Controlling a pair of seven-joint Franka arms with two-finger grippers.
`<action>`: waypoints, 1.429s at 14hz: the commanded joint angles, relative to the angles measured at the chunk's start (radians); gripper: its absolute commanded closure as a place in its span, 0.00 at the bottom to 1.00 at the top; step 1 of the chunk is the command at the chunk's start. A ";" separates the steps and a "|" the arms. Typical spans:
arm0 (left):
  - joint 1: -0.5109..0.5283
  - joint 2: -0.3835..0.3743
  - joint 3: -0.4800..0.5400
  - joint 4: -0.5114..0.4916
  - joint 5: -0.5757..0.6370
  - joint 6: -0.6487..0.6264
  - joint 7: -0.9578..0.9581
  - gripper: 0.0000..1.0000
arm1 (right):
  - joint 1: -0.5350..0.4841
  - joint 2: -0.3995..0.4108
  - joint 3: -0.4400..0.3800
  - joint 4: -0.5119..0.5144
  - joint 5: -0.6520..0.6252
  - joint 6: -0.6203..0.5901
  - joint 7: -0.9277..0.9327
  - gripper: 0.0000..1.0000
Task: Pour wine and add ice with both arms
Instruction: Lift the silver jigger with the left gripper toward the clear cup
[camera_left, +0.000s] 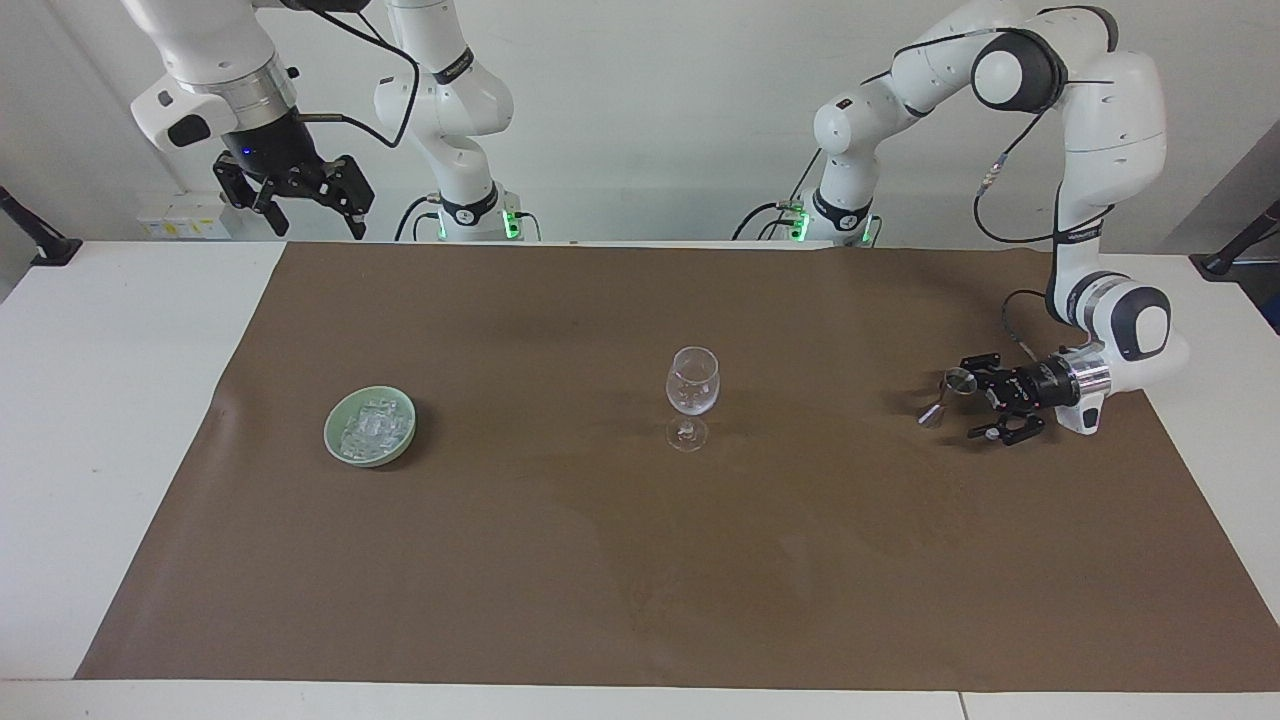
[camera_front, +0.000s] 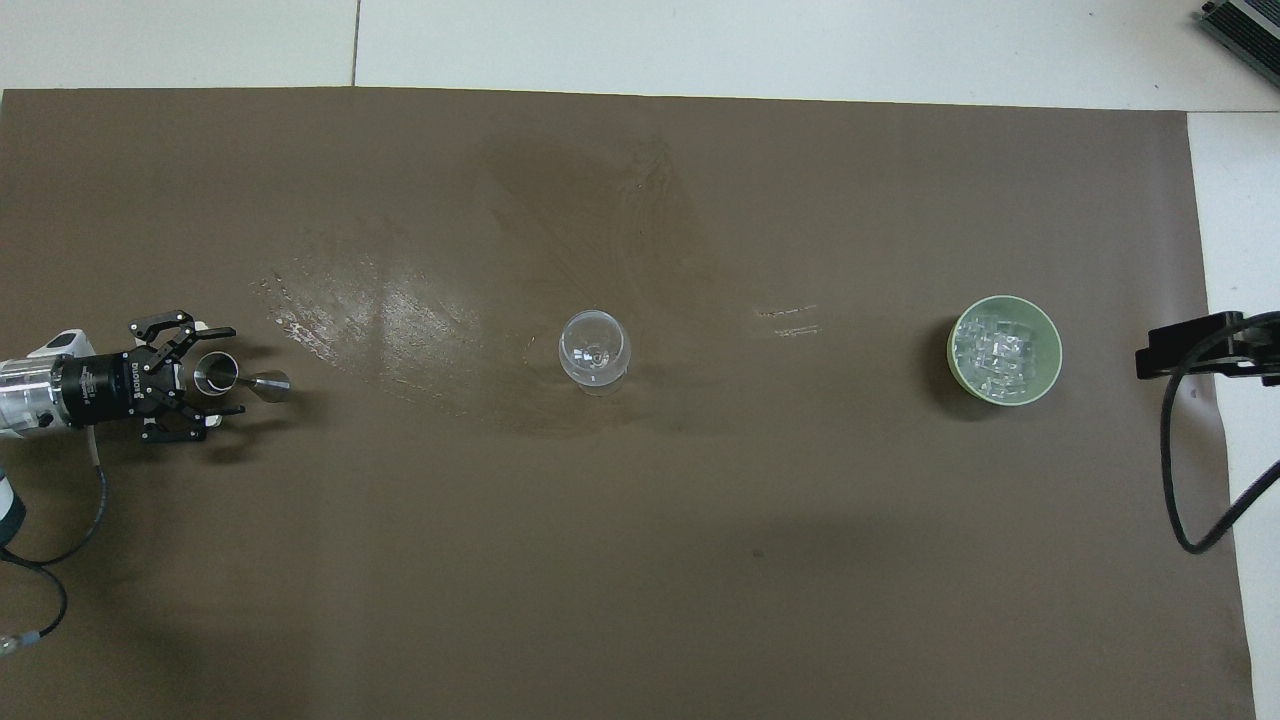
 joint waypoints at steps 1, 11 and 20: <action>0.003 0.000 -0.004 -0.036 -0.030 -0.016 0.060 0.00 | -0.005 -0.017 0.005 -0.021 -0.001 0.007 -0.006 0.00; 0.010 -0.002 -0.006 -0.051 -0.031 -0.016 0.103 0.52 | -0.005 -0.017 0.005 -0.021 -0.001 0.007 -0.006 0.00; 0.013 -0.002 -0.006 -0.050 -0.054 -0.016 0.017 1.00 | -0.005 -0.017 0.005 -0.021 -0.001 0.007 -0.006 0.00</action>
